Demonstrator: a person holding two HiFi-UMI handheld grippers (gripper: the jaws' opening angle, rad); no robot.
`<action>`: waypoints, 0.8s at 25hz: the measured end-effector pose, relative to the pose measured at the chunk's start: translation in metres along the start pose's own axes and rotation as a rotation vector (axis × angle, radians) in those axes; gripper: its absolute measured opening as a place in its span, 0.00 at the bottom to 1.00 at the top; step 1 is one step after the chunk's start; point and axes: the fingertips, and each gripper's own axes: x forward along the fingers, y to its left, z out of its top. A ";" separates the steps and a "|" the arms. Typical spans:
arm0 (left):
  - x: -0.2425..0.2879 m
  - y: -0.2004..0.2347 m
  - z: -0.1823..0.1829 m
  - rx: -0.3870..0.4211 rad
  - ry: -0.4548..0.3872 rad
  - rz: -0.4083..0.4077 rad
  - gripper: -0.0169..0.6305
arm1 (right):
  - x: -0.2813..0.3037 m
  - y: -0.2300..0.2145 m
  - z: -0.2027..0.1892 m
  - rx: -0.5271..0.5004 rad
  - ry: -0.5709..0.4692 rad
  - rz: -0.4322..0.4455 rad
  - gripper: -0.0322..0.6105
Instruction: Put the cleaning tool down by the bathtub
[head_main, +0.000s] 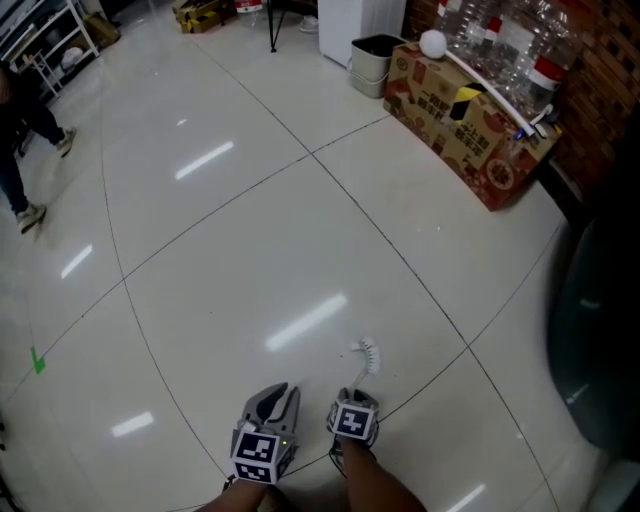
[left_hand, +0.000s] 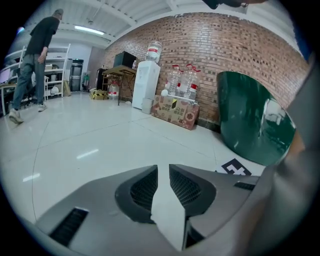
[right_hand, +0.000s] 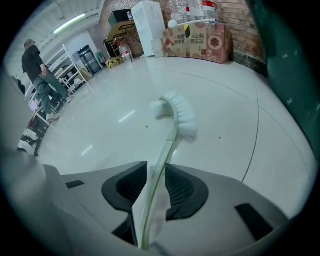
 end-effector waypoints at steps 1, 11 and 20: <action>0.001 0.001 0.000 0.000 -0.002 0.002 0.13 | 0.004 -0.001 -0.002 -0.011 0.012 -0.010 0.27; -0.013 -0.001 0.014 0.035 0.022 0.014 0.13 | -0.021 0.001 -0.001 -0.044 0.046 0.039 0.15; -0.109 -0.089 0.134 0.054 0.056 -0.011 0.13 | -0.243 -0.001 0.073 -0.163 -0.104 0.146 0.15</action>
